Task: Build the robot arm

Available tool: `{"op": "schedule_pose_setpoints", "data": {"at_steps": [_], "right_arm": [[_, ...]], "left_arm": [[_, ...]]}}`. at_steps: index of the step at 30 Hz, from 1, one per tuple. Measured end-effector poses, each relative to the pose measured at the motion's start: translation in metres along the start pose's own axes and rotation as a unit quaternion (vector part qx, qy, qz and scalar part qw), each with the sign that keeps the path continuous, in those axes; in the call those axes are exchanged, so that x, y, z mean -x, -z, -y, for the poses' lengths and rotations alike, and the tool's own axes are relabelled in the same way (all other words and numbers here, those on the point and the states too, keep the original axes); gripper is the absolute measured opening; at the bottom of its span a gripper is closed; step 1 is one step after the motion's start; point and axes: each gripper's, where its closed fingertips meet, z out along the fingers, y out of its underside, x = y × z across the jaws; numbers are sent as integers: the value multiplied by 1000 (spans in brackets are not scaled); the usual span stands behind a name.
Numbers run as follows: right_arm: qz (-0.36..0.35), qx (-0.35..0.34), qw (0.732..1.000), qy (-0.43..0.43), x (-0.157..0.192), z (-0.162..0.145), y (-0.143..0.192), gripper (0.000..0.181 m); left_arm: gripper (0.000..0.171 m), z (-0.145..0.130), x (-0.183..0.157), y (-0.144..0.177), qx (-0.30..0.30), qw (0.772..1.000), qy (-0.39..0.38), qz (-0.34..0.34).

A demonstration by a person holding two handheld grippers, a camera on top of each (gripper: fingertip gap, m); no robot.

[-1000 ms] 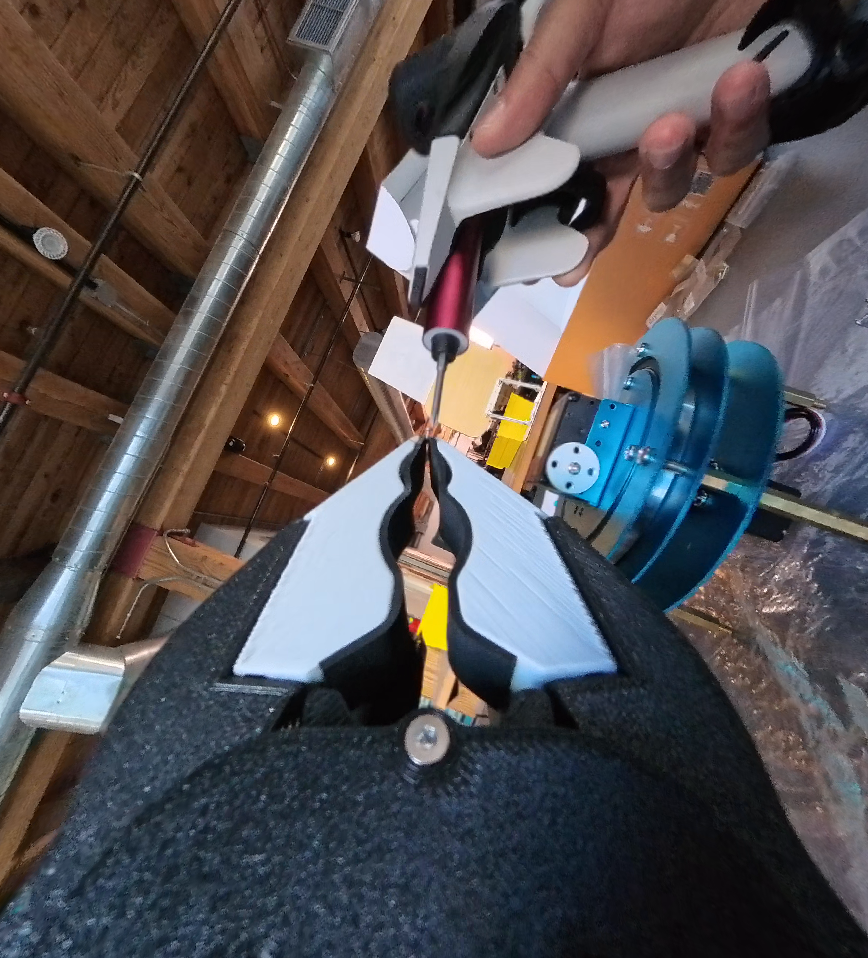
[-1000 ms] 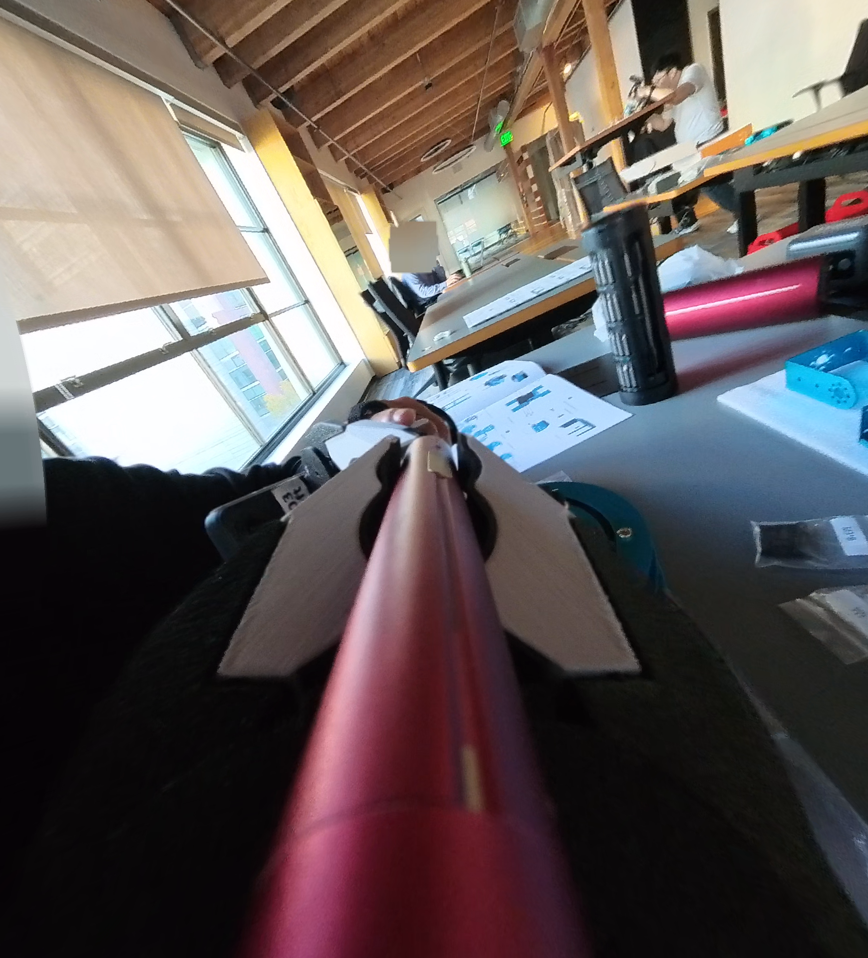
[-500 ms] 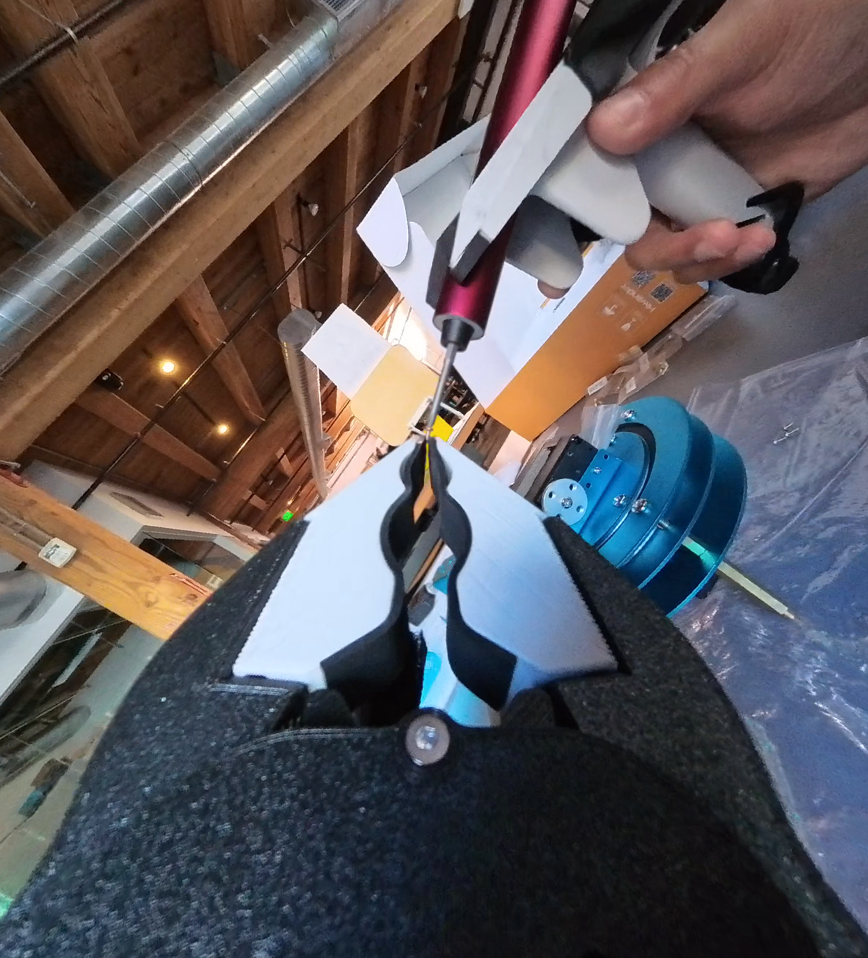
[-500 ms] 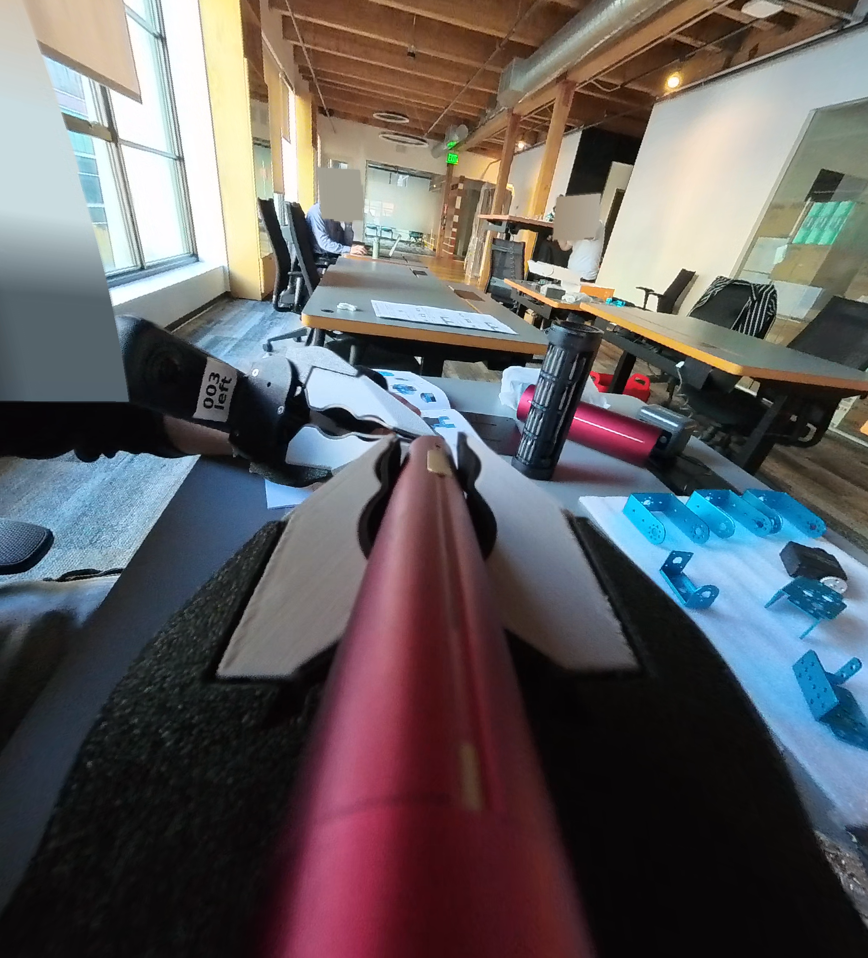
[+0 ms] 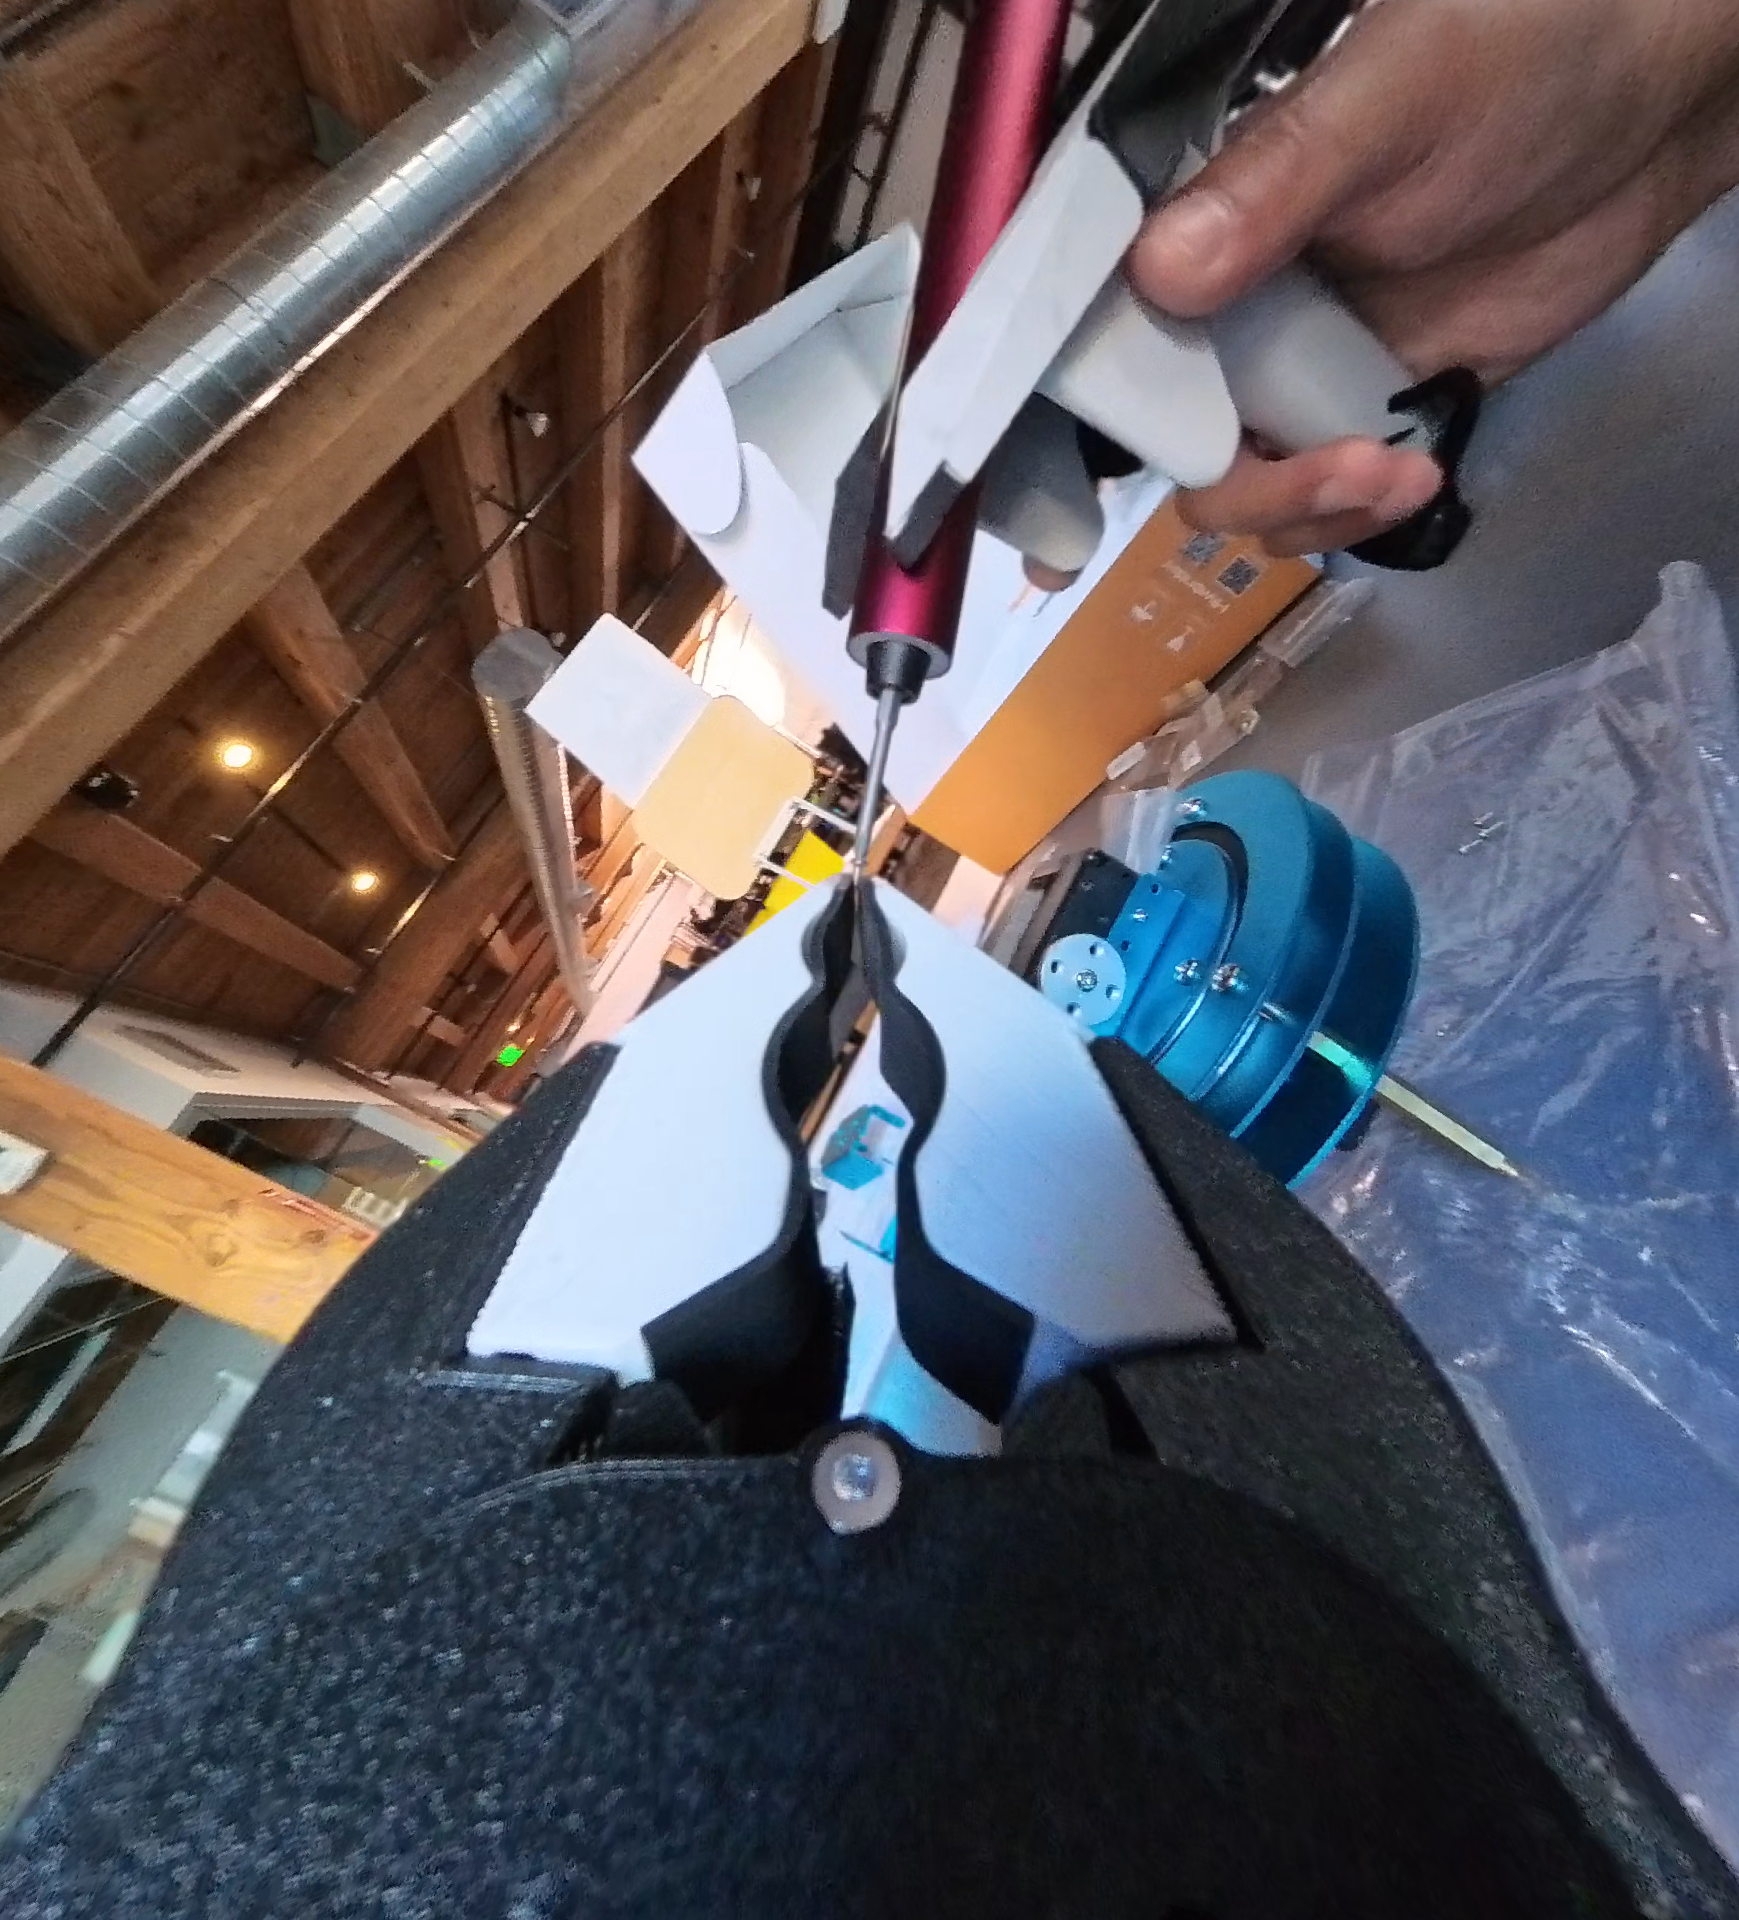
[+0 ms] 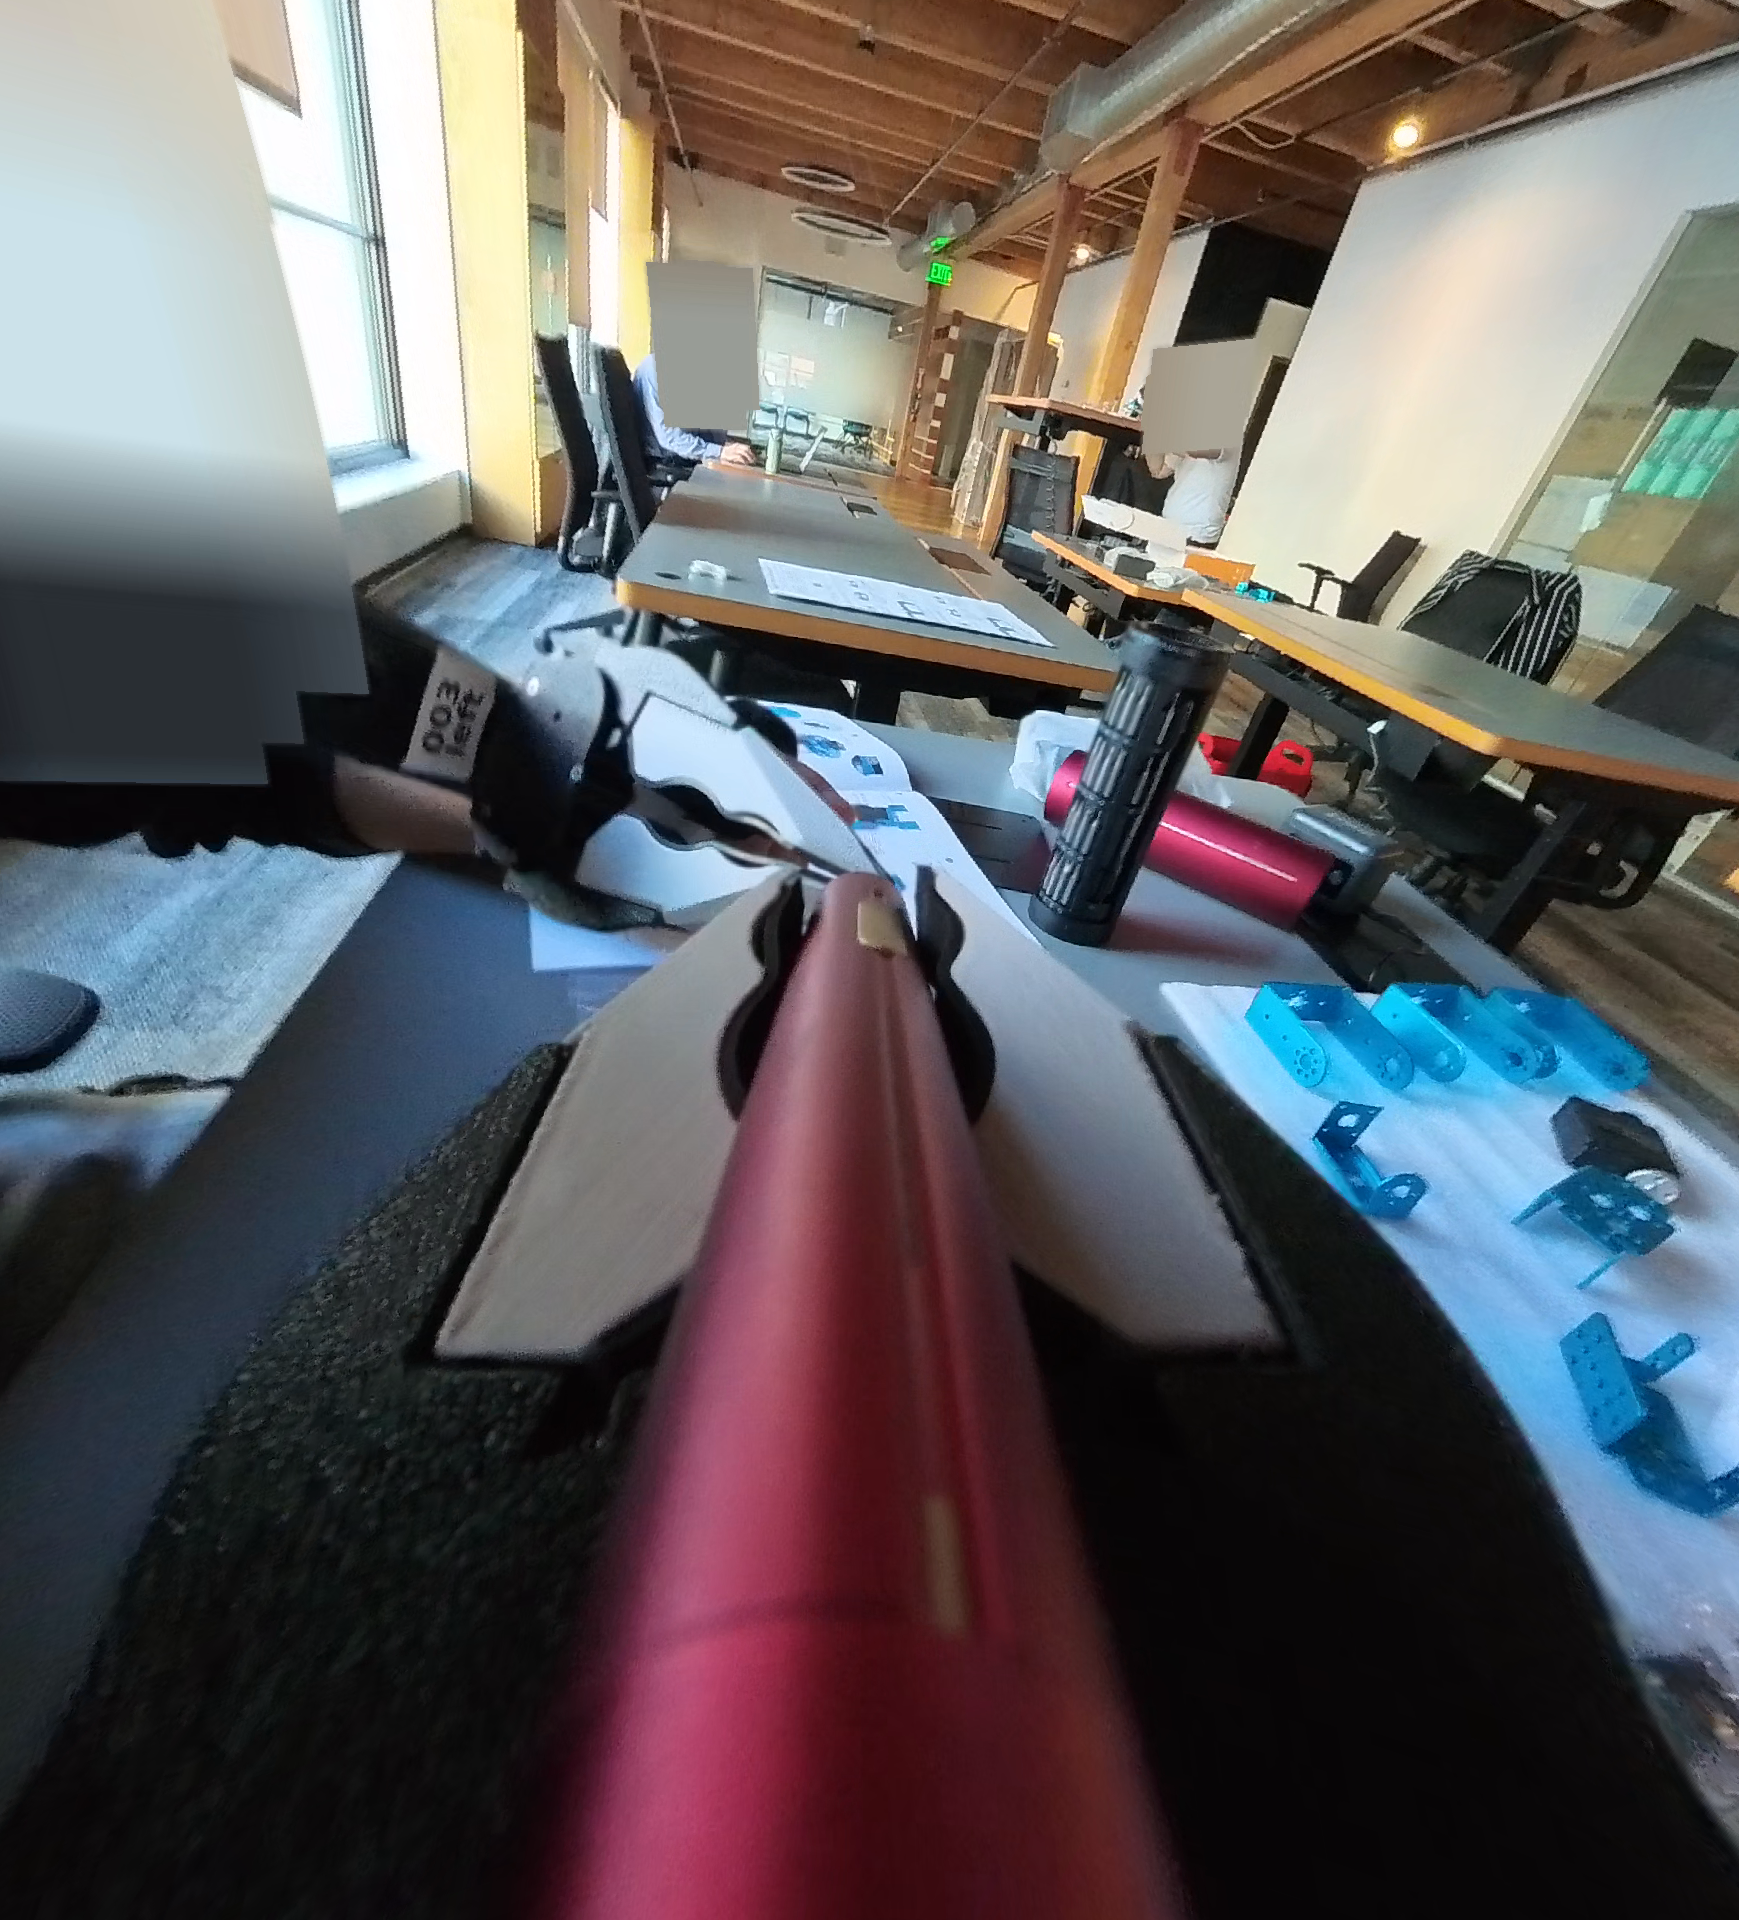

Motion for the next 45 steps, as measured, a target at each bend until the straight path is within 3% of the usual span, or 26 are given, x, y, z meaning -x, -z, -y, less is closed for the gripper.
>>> {"op": "schedule_pose_setpoints", "data": {"at_steps": [4, 15, 18, 24, 28, 32, 38, 41, 45], "right_arm": [[-14, 15, 998, 59, 4, -3, -2, 21], [-16, 21, 998, 61, 3, -4, -2, 22], [-20, 20, 998, 62, 2, -4, -2, 21], [-28, 27, 996, 75, 0, -4, -1, 21], [-45, 62, 988, 134, 8, -11, -2, 21], [-101, 112, 955, 254, 25, -19, -1, 21], [-176, 181, 878, 407, 50, -41, 6, 21], [-191, 207, 852, 442, 54, -57, 7, 21], [-215, 223, 817, 487, 48, -62, 5, 21]], "left_arm": [[0, -3, -2, 0, 6, 1000, -11, -5], [1, -4, -2, -1, 6, 1000, -13, -5], [28, -4, -4, -2, 18, 1000, 11, -18], [32, -13, -4, -4, 36, 999, 6, -24], [29, -27, 4, -4, 57, 997, 27, -33], [22, -43, 14, -7, 79, 986, 139, -46], [22, -55, -3, -12, 98, 922, 350, -136], [22, -48, -10, -11, 87, 897, 400, -166], [22, -45, -15, -11, 85, 885, 420, -180]]}}
